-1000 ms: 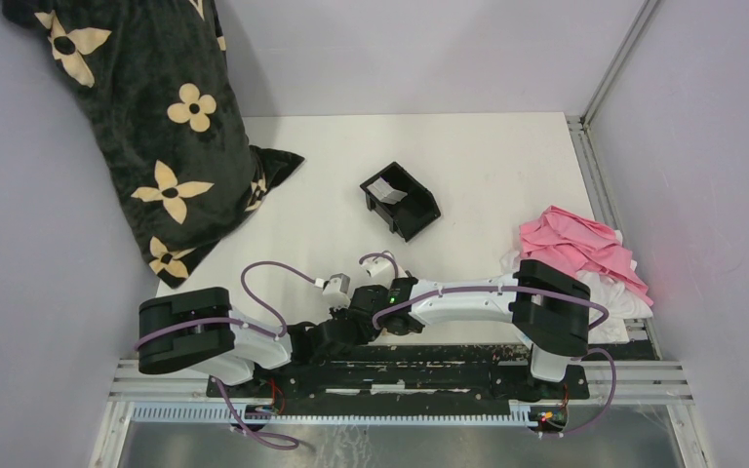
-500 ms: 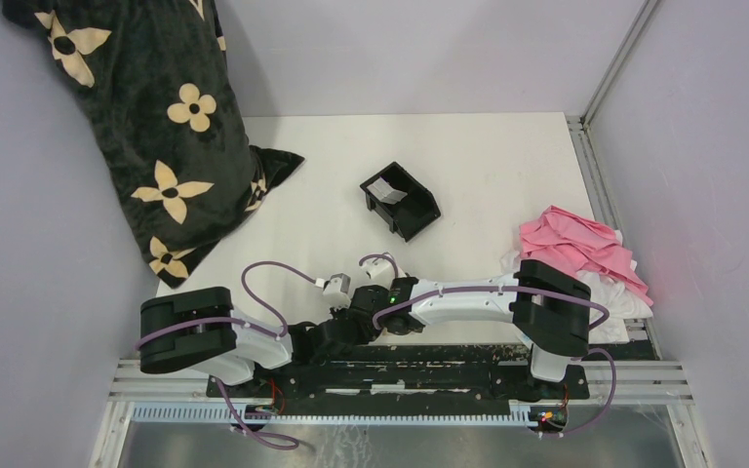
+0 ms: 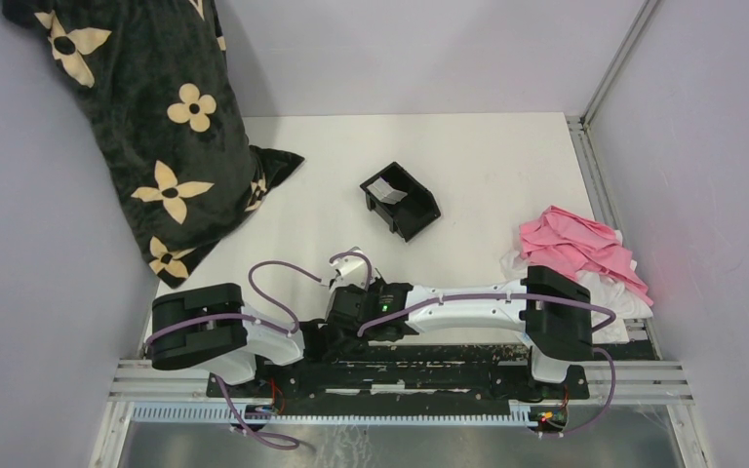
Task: Put the credit cards into the card holder
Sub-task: Close the card holder at the center of the board.
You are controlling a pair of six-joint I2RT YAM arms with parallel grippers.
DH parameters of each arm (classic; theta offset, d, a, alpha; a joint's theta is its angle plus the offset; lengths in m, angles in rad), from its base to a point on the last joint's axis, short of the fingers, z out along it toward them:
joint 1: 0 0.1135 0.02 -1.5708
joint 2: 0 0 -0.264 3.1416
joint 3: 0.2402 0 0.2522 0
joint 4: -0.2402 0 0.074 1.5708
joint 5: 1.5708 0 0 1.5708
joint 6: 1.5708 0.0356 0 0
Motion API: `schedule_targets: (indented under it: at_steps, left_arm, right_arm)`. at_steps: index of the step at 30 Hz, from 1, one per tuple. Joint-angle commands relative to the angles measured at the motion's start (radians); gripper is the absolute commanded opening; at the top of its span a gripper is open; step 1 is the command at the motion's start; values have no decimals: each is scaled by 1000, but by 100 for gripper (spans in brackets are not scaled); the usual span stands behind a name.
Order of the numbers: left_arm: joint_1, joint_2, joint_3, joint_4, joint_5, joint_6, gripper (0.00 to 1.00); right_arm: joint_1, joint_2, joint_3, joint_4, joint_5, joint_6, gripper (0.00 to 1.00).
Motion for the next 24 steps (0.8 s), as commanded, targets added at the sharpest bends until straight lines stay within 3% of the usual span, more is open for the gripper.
schedule_targets:
  at_steps: [1, 14, 24]
  left_arm:
    - [-13, 17, 25, -128, 39, 58, 31]
    - [-17, -33, -70, -76, -23, -58, 27]
    - [-17, -81, -103, -160, -116, -196, 23]
  right_arm:
    - [39, 34, 38, 199, -61, -2, 33]
    - [32, -46, -22, 81, 79, 72, 39]
    - [27, -95, -76, 44, 122, 123, 43]
